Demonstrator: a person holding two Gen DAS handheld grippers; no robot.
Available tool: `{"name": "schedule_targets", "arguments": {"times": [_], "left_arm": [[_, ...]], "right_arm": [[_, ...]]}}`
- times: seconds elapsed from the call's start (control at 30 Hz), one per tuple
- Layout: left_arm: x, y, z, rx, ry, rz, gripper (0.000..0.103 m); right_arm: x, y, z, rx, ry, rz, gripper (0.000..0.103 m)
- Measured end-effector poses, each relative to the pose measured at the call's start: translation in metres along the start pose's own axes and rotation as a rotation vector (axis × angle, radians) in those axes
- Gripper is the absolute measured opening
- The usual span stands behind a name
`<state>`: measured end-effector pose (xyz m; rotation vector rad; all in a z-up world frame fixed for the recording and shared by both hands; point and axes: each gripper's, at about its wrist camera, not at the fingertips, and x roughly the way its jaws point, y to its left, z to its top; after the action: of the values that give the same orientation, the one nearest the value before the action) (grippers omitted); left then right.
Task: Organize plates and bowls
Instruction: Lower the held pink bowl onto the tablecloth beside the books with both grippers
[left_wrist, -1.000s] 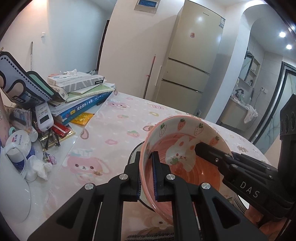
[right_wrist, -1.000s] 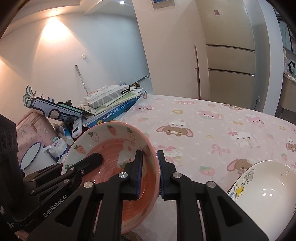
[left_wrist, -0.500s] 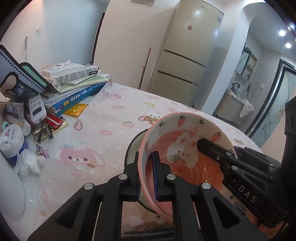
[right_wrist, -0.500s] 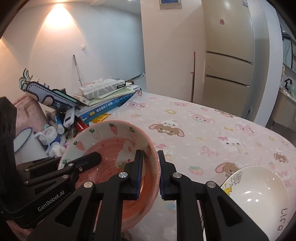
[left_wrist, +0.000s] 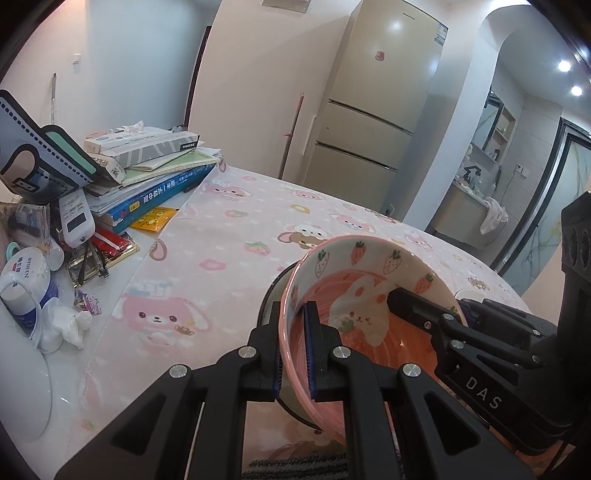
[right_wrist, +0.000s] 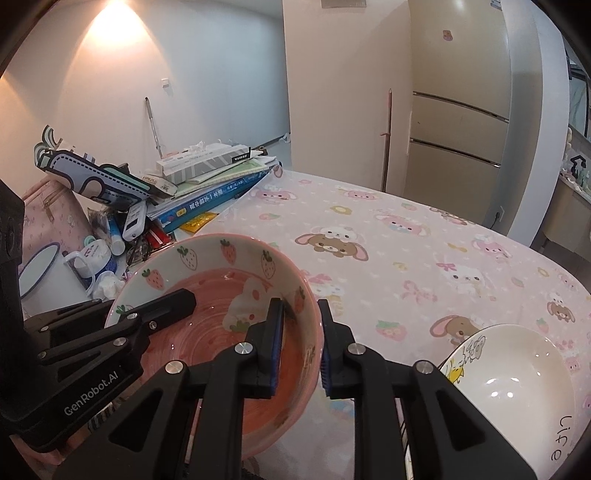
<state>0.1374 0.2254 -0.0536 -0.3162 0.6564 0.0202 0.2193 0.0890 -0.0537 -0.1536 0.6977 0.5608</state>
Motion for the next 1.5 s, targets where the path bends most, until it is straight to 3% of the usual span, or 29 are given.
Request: {"name": "schedule_targets", "arguments": {"times": [0.47, 0.83, 1.03, 1.1, 1.2, 1.5], "left_arm": [[0.005, 0.002, 0.001, -0.009, 0.019, 0.007, 0.01], [0.005, 0.011, 0.001, -0.055, 0.038, -0.057, 0.024], [0.001, 0.009, 0.0, -0.049, 0.022, -0.074, 0.024], [-0.001, 0.01, 0.0, -0.057, 0.016, -0.078, 0.017], [-0.001, 0.016, 0.0, -0.085, 0.016, -0.084, 0.016], [-0.009, 0.009, -0.001, -0.057, -0.019, -0.051, 0.015]], "right_arm": [[0.0, -0.001, 0.001, 0.0, -0.017, 0.003, 0.015], [0.001, 0.001, 0.0, -0.011, -0.02, -0.02, 0.013], [0.001, -0.005, 0.0, 0.016, -0.012, -0.029, 0.013], [0.001, -0.007, 0.0, 0.028, -0.011, -0.025, 0.013], [0.0, -0.009, 0.001, 0.035, -0.017, -0.004, 0.011], [-0.005, -0.007, 0.0, 0.03, -0.043, 0.003, 0.011]]}}
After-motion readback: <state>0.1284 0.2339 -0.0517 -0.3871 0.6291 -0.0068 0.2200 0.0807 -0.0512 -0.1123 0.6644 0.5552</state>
